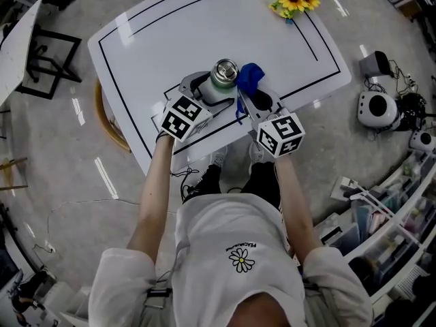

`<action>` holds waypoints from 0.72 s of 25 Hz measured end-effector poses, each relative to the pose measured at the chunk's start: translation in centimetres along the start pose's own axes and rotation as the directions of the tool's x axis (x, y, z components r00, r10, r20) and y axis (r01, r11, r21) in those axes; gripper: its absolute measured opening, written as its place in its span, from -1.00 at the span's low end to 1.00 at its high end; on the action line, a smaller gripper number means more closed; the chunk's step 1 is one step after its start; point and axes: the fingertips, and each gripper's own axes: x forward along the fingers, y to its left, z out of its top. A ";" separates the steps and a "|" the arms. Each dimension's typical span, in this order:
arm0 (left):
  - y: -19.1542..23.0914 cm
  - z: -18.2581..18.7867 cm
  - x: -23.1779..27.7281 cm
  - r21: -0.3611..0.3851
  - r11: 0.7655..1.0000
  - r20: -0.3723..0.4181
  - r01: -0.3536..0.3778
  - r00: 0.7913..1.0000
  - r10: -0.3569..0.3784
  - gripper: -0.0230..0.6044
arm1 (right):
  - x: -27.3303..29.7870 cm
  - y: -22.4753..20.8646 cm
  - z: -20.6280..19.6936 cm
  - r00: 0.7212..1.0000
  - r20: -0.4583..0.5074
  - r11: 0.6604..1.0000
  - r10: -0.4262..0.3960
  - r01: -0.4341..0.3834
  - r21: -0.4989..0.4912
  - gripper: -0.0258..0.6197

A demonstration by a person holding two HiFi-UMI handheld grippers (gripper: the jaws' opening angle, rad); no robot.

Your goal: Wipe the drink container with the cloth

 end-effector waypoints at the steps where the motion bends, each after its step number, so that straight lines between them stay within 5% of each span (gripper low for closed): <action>1: -0.1 -0.2 -0.2 0.002 1.000 -0.006 -0.005 1.000 0.005 0.29 | 0.0 0.1 -0.1 1.000 0.000 1.000 -0.001 0.001 0.002 -0.79; 18: -3.5 -2.0 -2.3 -0.073 0.997 -0.029 -0.027 0.999 0.025 0.29 | -0.3 3.1 -1.3 0.999 -0.046 1.000 0.019 -0.019 -0.007 -0.79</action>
